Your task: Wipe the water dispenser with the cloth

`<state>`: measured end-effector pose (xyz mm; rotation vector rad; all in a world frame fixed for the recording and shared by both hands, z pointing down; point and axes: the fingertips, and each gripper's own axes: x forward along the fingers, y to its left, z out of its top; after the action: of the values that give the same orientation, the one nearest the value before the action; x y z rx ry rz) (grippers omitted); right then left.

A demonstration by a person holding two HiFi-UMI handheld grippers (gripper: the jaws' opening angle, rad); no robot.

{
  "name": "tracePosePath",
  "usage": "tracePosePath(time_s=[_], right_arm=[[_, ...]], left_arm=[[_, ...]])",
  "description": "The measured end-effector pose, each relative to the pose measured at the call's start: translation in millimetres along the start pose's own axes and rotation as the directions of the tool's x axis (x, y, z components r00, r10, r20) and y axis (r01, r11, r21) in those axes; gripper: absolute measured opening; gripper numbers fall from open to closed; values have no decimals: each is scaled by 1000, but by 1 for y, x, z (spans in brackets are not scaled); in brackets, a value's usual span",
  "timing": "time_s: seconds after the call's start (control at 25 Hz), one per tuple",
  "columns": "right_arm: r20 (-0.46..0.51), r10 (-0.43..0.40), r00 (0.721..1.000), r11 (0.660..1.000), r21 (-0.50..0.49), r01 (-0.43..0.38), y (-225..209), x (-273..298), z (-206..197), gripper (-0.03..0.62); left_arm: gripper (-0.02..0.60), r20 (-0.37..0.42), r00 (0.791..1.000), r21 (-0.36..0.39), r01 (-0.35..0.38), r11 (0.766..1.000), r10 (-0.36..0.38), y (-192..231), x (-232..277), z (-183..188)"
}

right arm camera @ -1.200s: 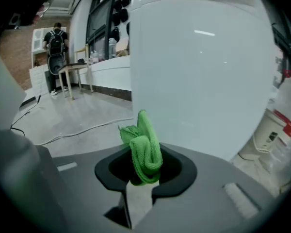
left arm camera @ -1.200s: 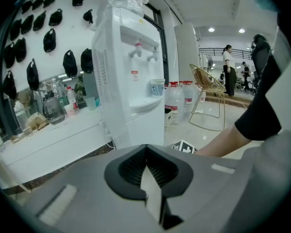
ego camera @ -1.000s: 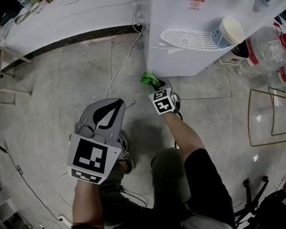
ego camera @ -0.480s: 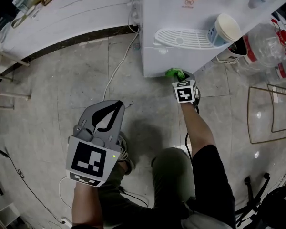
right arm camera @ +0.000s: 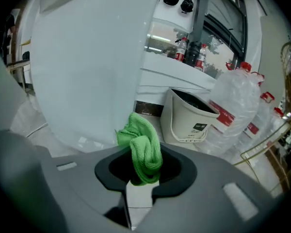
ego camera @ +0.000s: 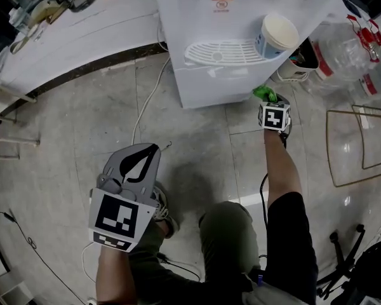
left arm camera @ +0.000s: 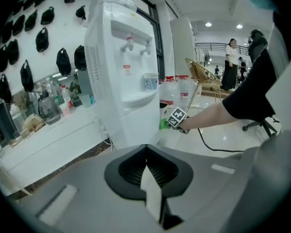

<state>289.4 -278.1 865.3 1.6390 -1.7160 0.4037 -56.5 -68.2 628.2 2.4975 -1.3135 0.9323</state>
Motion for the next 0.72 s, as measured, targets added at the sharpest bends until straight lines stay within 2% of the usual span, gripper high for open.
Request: tracePosePath(time_s=[0.16, 0.24, 0.32, 0.4, 0.52, 0.64, 0.72], right_arm=[[-5, 3, 1000, 999, 53, -3, -2, -10, -15, 97], [7, 44, 999, 996, 78, -45, 14, -19, -23, 97], [38, 125, 991, 990, 65, -127, 44, -36, -27, 97], [81, 226, 971, 973, 35, -229, 80, -65, -23, 97], [142, 349, 926, 935, 8, -354, 123, -118, -5, 97], [198, 412, 889, 907, -2, -420, 151, -166, 17, 97], [243, 440, 864, 884, 50, -465, 168, -191, 30, 97]], left_arm=[[2, 17, 1000, 0, 1, 1000, -1, -1, 1, 5], [2, 22, 1000, -4, -3, 1000, 3, 0, 4, 6], [2, 31, 999, 4, -5, 1000, 5, 4, 7, 10], [2, 63, 998, 24, -12, 1000, 10, 11, 13, 19], [2, 157, 987, 50, -31, 998, 23, 21, 22, 36], [2, 231, 973, 61, -26, 998, 11, 28, 30, 44], [2, 253, 967, 94, -17, 995, -8, 29, 36, 40]])
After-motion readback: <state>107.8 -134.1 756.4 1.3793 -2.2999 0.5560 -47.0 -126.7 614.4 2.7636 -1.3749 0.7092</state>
